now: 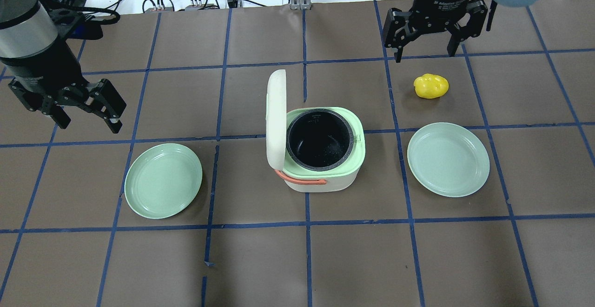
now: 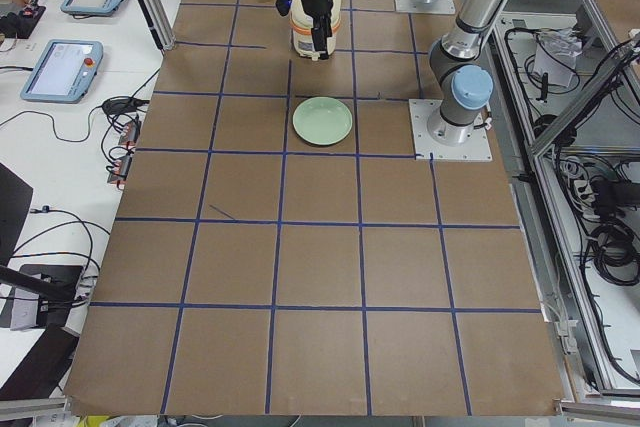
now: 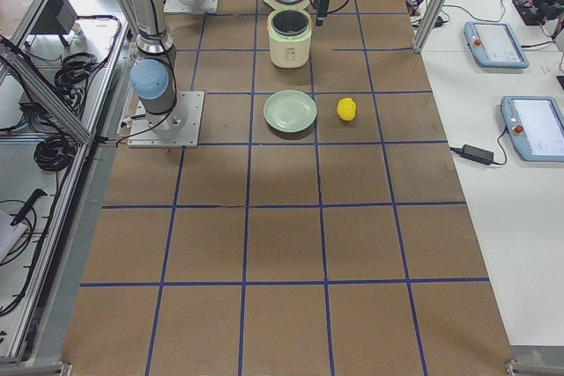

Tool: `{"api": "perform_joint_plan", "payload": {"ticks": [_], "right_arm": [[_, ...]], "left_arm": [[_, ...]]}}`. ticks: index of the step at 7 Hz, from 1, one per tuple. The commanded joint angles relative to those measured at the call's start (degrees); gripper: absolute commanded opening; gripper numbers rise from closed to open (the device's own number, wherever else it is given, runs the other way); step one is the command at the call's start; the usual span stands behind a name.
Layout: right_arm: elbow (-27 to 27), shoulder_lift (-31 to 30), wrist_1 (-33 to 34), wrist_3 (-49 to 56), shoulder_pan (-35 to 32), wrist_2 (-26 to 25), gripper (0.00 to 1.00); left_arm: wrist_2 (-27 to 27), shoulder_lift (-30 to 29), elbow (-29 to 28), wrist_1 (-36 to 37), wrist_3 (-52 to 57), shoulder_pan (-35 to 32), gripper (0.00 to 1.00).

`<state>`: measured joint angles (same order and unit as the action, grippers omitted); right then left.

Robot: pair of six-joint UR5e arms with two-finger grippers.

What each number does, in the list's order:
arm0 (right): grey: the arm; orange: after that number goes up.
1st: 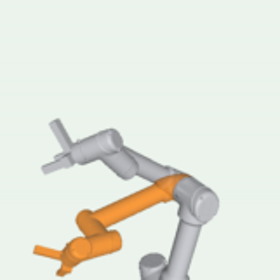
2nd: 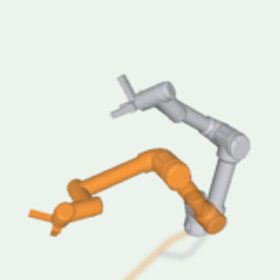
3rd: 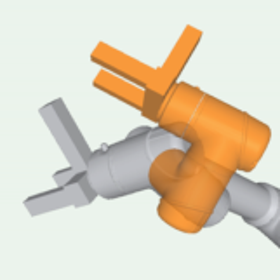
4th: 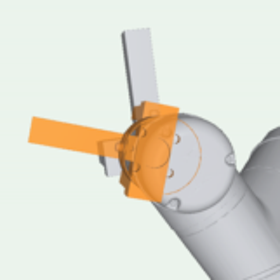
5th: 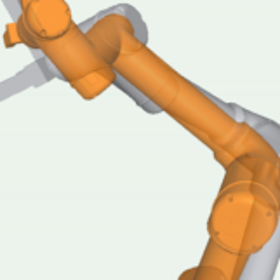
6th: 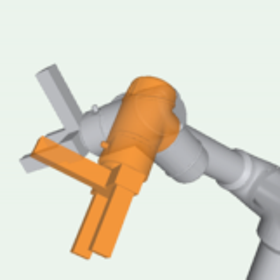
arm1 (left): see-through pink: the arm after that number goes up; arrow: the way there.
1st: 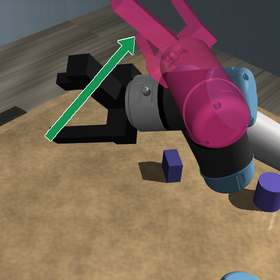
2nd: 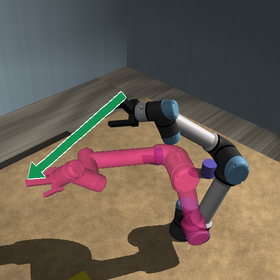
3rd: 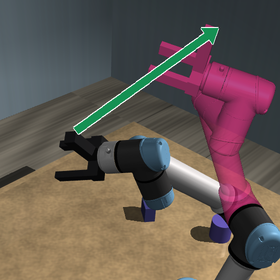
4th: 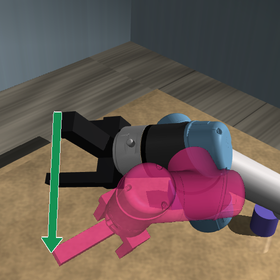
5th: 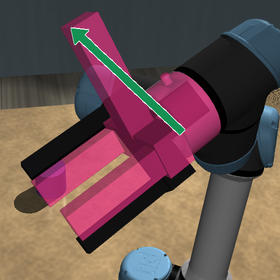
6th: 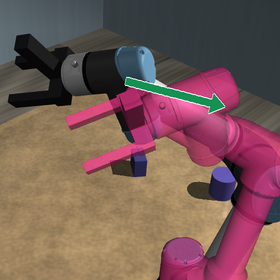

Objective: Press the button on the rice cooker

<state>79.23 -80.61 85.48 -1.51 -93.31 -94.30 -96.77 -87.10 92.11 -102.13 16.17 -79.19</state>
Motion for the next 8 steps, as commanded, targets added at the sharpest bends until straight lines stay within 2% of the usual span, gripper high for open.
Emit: {"api": "perform_joint_plan", "payload": {"ticks": [1,3,8], "right_arm": [[3.0,-1.5,-0.3,2.4,1.6,-0.1,1.00],[6.2,-3.7,0.6,2.6,1.8,0.0,1.00],[5.7,-3.0,1.8,2.6,2.3,0.3,1.00]], "left_arm": [[0.0,0.0,0.0,0.0,0.0,0.0,1.00],[0.0,0.1,0.0,0.0,0.0,0.0,1.00],[0.0,0.0,0.0,0.0,0.0,0.0,1.00]]}}
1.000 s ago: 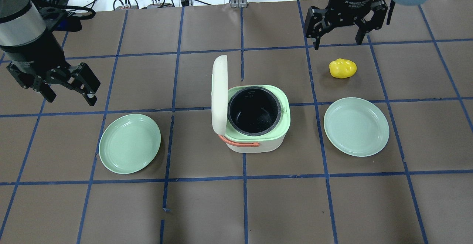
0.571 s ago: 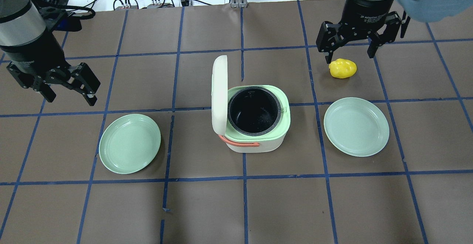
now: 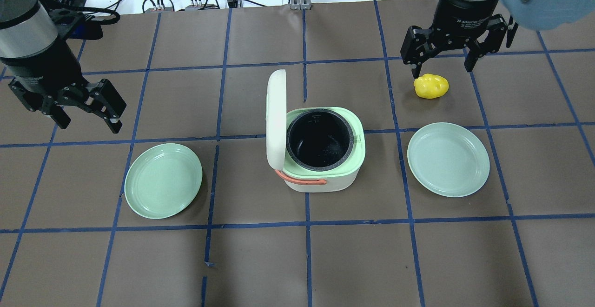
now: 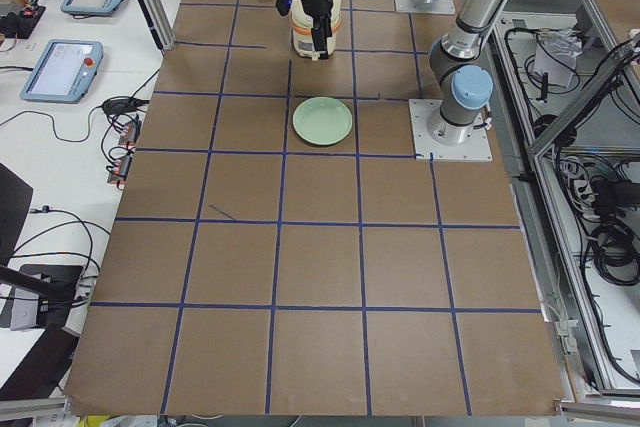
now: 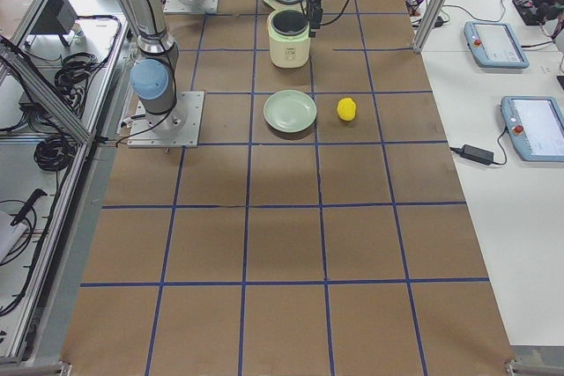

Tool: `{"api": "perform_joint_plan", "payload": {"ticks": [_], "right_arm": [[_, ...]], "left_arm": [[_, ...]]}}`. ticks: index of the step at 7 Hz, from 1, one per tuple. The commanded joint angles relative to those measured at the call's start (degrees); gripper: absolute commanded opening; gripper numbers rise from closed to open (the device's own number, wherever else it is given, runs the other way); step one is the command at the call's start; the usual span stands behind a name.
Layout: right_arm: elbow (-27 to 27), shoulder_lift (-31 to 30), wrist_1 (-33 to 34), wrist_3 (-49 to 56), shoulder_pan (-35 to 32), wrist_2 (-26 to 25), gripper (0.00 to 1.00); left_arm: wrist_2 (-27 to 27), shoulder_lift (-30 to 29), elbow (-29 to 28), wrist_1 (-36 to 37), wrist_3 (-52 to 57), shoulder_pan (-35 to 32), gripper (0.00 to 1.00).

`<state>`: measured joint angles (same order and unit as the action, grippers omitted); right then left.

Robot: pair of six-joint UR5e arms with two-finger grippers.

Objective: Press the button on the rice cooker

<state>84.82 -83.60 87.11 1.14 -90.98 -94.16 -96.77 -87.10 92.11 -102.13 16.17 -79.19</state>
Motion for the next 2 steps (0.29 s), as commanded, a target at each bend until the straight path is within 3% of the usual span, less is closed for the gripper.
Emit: {"api": "perform_joint_plan", "payload": {"ticks": [1,2], "right_arm": [[0.2,0.1,0.3,0.0,0.0,0.6,1.00],[0.3,0.1,0.3,0.1,0.0,0.7,1.00]], "left_arm": [[0.0,0.0,0.0,0.0,0.0,0.0,1.00],[0.0,0.0,0.0,0.0,0.0,0.0,1.00]]}}
